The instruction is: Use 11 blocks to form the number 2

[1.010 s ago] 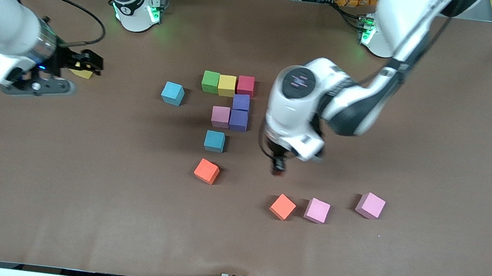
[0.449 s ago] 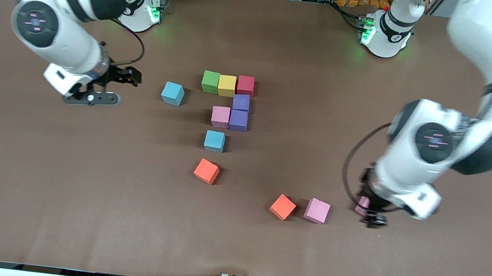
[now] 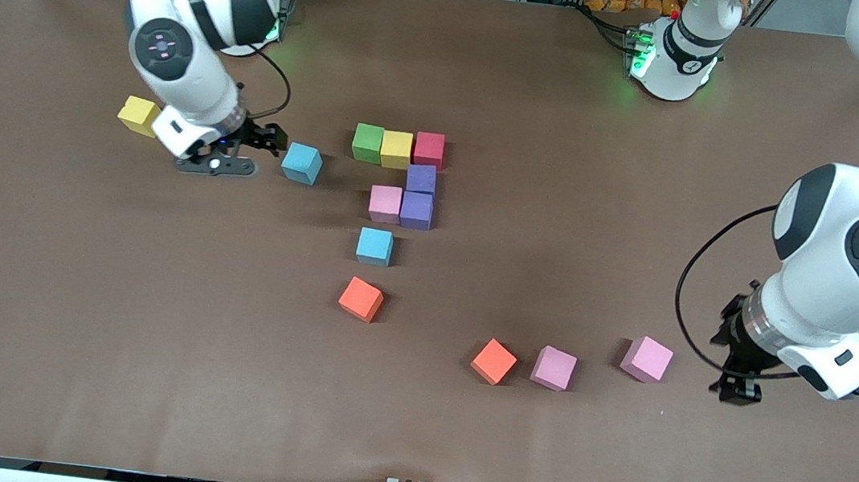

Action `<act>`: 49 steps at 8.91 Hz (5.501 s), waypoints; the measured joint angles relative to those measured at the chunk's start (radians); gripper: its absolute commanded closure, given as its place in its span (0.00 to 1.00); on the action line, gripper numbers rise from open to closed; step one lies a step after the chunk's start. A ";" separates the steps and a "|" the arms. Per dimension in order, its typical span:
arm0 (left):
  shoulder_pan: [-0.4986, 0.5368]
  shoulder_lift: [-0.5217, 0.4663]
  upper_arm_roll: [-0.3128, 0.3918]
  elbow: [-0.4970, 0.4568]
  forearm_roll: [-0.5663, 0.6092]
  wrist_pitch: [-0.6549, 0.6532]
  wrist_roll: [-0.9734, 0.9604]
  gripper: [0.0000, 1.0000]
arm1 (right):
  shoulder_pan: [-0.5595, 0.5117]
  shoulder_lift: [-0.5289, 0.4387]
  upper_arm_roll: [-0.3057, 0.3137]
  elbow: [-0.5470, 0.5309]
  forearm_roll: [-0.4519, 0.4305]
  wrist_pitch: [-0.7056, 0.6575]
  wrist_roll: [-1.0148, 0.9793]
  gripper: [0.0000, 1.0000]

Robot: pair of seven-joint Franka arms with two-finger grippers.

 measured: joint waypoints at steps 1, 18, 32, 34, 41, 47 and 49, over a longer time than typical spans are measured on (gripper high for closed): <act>0.006 -0.010 -0.005 -0.004 -0.005 -0.045 0.054 0.25 | 0.001 -0.009 0.040 -0.028 -0.001 0.018 -0.040 0.00; -0.168 -0.508 0.369 -0.166 -0.305 -0.377 1.486 0.24 | -0.161 0.108 0.276 -0.182 0.004 0.304 -1.225 0.00; -0.179 -0.468 0.364 -0.153 -0.306 -0.330 1.446 0.23 | -0.171 0.187 0.280 -0.239 0.003 0.463 -1.233 0.00; -0.179 -0.467 0.365 -0.152 -0.327 -0.328 1.446 0.23 | -0.171 0.201 0.280 -0.241 0.003 0.470 -1.233 0.00; -0.163 -0.466 0.372 -0.150 -0.354 -0.328 1.442 0.23 | -0.173 0.218 0.279 -0.258 -0.006 0.508 -1.233 0.86; -0.163 -0.459 0.372 -0.150 -0.354 -0.328 1.442 0.23 | -0.191 0.217 0.278 -0.207 -0.085 0.534 -1.277 1.00; -0.163 -0.459 0.372 -0.150 -0.354 -0.328 1.442 0.23 | -0.191 0.219 0.278 -0.142 -0.105 0.533 -1.297 1.00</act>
